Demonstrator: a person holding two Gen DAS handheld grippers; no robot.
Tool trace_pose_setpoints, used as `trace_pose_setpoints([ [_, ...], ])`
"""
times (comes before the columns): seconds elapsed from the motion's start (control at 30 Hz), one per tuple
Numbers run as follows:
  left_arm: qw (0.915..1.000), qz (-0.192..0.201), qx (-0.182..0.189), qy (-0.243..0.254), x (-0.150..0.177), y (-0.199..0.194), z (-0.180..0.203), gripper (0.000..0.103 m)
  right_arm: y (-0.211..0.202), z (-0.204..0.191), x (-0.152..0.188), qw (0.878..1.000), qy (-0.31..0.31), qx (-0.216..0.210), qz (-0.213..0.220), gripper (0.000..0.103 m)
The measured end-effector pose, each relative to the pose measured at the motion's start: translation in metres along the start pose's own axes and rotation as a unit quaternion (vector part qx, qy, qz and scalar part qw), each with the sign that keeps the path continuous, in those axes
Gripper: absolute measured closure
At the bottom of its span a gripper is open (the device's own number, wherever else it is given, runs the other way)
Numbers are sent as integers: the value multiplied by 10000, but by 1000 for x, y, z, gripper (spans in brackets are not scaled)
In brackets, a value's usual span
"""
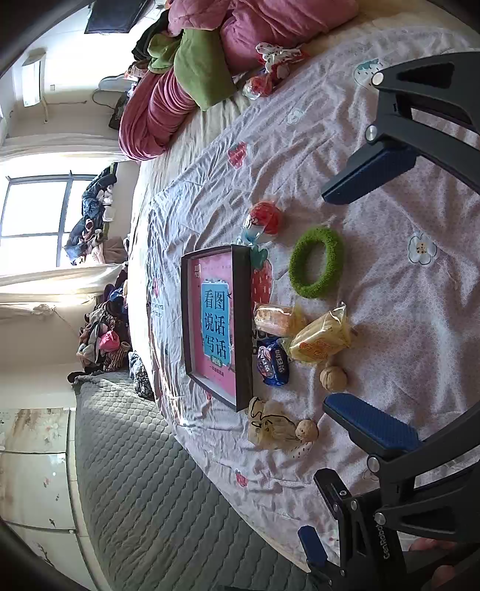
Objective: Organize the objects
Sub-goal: 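Move left tool toward the mesh bag while right tool approaches the yellow snack pack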
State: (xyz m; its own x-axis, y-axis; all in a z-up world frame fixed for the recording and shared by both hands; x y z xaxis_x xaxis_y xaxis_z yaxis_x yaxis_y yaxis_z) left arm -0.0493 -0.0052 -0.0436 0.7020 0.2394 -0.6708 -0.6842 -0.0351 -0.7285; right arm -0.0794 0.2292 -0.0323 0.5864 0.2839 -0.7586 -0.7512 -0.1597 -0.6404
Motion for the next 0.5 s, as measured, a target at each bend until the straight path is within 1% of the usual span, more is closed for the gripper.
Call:
trace_pose_setpoints([
  [0.33,9999,-23,45,-125,-6,-5,-4,0,-8,-3,-6,9999,-41,-51,79,0],
  [0.5,9999,13,45,-101,-10,-10,-4,0,-12,-5,-10,9999,-51,-121,109,0],
])
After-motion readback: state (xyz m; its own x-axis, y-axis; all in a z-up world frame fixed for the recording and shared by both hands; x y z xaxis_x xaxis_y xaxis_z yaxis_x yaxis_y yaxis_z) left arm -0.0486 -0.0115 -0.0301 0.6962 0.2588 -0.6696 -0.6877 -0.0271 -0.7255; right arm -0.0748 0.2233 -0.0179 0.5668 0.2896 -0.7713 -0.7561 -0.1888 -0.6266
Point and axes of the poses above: each gripper's, at about its wrist camera, not at the fingertips, and y roughly the way its jaws point, z to its right, x to its underside, the point moved 8 cm from there along y, roughly the way its jaws point, and after that the axes turned 12 degrees about -y, right-handed, at the moved point
